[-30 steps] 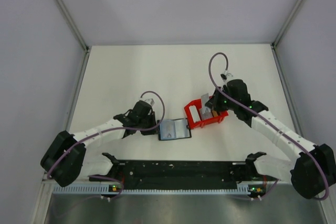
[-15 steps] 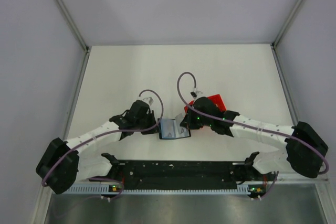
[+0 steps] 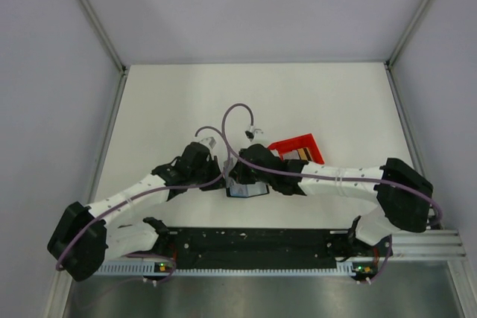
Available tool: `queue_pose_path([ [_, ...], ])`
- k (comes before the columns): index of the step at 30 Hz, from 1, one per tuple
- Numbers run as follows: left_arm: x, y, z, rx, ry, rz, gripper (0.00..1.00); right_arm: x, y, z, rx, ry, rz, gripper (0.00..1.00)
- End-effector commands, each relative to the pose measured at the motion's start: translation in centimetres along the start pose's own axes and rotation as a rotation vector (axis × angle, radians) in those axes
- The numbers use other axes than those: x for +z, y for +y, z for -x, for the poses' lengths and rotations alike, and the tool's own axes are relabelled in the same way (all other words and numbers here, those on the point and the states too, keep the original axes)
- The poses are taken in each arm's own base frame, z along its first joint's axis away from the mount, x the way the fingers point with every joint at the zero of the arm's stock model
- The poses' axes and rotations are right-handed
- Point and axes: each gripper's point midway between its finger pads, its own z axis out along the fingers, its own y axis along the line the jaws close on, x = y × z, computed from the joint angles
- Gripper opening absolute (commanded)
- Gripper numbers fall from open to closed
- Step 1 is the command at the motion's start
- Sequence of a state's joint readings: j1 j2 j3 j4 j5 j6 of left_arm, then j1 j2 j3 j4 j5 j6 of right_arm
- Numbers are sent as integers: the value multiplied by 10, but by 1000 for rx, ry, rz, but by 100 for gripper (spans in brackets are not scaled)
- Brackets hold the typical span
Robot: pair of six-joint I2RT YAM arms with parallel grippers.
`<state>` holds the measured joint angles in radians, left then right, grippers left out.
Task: Put the credit cards into the card holder
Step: Turn over the card slot in the card holder.
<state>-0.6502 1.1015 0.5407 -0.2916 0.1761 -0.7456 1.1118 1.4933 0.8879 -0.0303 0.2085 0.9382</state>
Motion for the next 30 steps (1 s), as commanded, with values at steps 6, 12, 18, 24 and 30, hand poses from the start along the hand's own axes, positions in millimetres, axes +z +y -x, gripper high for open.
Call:
queue_pose_path([
  [6, -4, -12, 9, 10, -35, -41, 0, 12, 11, 14, -25, -77, -25, 0],
  [12, -3, -10, 9, 8, -35, -34, 0, 0, 14, 24, -55, -117, -8, 0],
  [18, -4, -11, 10, 10, -40, -36, 0, 3, 3, 20, -58, -116, -44, 0],
  [24, -5, -12, 11, 10, -43, -41, 0, 11, 1, 14, -59, -94, -52, 0],
  [30, -5, -13, 11, 8, -50, -47, 0, 17, -1, 8, -69, -73, -64, 0],
])
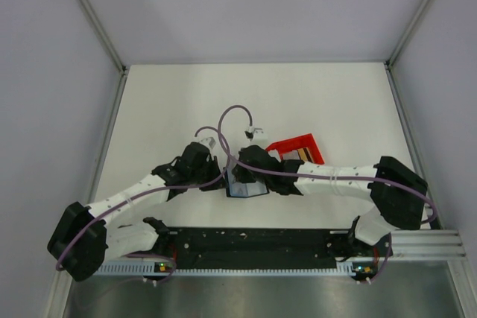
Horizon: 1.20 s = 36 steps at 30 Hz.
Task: Put the credit cards into the card holder
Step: Turn over the card slot in the card holder.
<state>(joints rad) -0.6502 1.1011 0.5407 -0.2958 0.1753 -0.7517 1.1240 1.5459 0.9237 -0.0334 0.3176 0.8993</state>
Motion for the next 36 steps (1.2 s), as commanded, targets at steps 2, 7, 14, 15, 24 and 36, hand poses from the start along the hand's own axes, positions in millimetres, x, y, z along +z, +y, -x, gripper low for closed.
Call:
queue_pose_path([
  [2, -5, -13, 11, 10, -50, -50, 0, 5, 6, -4, -24, 1, 2, 0],
  [7, -5, -14, 12, 14, -53, -54, 0, 10, 3, -9, -33, 19, -8, 0],
  [14, -5, -14, 13, 13, -57, -52, 0, 8, -1, -6, -47, 8, -32, 0],
  [15, -5, -13, 12, 14, -54, -49, 0, 5, -1, -4, -50, 1, -32, 0],
  [24, -3, -5, 9, 12, -48, -18, 0, -9, 3, 8, -62, -29, -10, 0],
  [36, 3, 26, 1, 0, -33, 122, 0, -39, -23, 27, -67, -97, -40, 0],
])
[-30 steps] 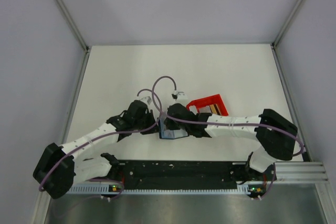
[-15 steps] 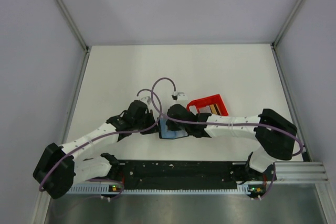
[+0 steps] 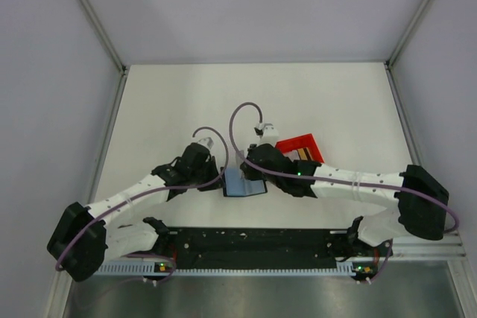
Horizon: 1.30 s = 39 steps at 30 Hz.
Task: Put the credit cards into the card holder
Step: Turn over the card slot in the card holder.
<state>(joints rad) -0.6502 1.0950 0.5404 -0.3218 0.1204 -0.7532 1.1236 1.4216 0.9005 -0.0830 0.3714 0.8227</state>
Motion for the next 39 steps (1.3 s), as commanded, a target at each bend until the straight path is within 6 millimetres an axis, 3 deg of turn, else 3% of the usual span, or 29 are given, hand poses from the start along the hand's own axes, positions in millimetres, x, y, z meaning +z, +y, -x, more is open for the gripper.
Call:
queue_pose_path([
  [1, 5, 18, -4, 7, -6, 75, 0, -10, -24, -3, -8, -7, -45, 0],
  [9, 12, 27, -9, 10, 4, 101, 0, 9, -29, -46, 47, 194, 61, 0],
  [17, 18, 34, -12, 25, 19, 129, 0, 26, -34, -42, 116, 211, 112, 0],
  [27, 21, 35, -12, 19, 22, 138, 0, 34, -40, -68, 208, 301, 159, 0],
  [39, 22, 32, -14, 8, 31, 115, 0, 46, -53, -79, 277, 295, 139, 0],
])
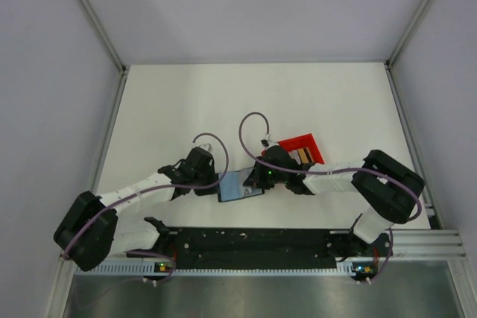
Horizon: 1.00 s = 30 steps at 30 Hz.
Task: Put the credit cards into the card holder
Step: Turn over the card slot in the card holder, then insert the credit card into the card holder.
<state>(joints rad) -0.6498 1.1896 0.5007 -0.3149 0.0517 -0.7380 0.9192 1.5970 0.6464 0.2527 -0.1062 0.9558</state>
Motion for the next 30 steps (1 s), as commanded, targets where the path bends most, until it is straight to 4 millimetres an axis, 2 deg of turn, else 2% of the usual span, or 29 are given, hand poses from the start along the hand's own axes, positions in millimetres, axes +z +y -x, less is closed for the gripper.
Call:
queue_pose_path([
  [1, 3, -4, 3, 3, -15, -21, 0, 8, 0, 4, 27, -18, 30, 0],
  [9, 3, -6, 3, 8, -13, -32, 0, 19, -4, 9, 27, -16, 25, 0],
  [19, 5, -6, -1, 5, -5, -38, 0, 21, -9, -6, 53, 25, 18, 0],
  [26, 4, -10, 3, -3, -15, -48, 0, 22, 2, -22, 32, 81, 8, 0],
  [30, 4, -11, 4, -6, -17, -50, 0, 23, 1, -27, 25, 103, -32, 2],
])
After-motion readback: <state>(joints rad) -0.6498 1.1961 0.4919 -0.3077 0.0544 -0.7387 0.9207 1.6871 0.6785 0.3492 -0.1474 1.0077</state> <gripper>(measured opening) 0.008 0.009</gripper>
